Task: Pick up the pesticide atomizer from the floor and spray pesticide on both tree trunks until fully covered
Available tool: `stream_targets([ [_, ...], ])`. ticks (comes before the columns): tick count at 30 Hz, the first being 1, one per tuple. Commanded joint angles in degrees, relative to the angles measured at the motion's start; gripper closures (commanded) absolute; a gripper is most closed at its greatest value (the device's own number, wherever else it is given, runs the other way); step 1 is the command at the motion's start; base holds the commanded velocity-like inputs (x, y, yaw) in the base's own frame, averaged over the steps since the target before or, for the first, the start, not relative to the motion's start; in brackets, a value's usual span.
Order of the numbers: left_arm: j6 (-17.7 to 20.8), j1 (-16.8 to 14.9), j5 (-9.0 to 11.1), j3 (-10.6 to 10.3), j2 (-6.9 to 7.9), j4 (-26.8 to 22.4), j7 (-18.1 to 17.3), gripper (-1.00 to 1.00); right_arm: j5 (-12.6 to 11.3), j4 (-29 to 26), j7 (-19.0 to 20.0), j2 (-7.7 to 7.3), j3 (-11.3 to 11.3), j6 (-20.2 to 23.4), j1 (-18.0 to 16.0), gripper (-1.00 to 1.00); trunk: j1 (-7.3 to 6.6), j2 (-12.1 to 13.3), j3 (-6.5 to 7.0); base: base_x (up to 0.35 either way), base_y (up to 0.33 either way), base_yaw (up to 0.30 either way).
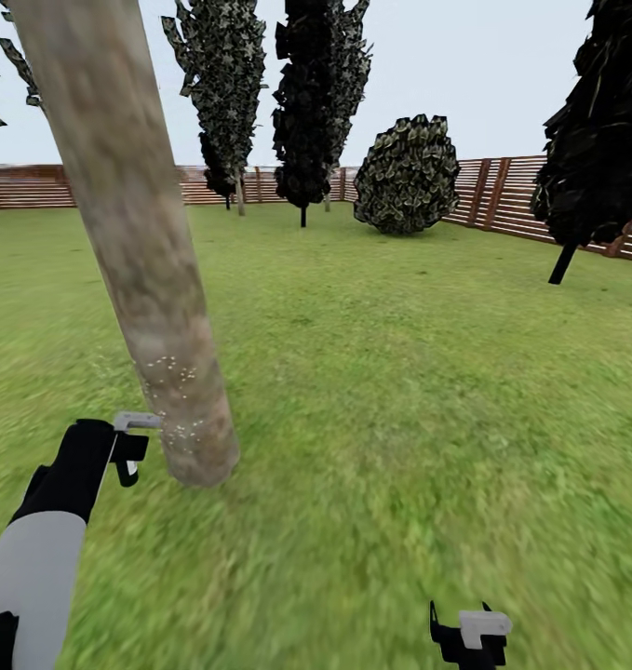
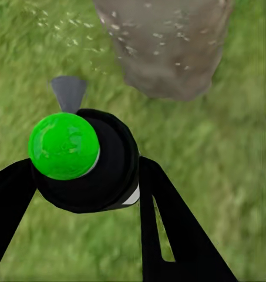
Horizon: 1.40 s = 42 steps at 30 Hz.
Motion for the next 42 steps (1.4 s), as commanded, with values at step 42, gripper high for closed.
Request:
stream_targets([
  [42, -0.3, 3.4, -0.1, 3.9, 0.23, 0.0, 2.4, 1.00, 0.0, 0.0, 0.0, 0.01, 0.0, 0.0, 0.0, -1.00, 0.00, 0.0, 0.00, 0.000, -0.270, 0.085],
])
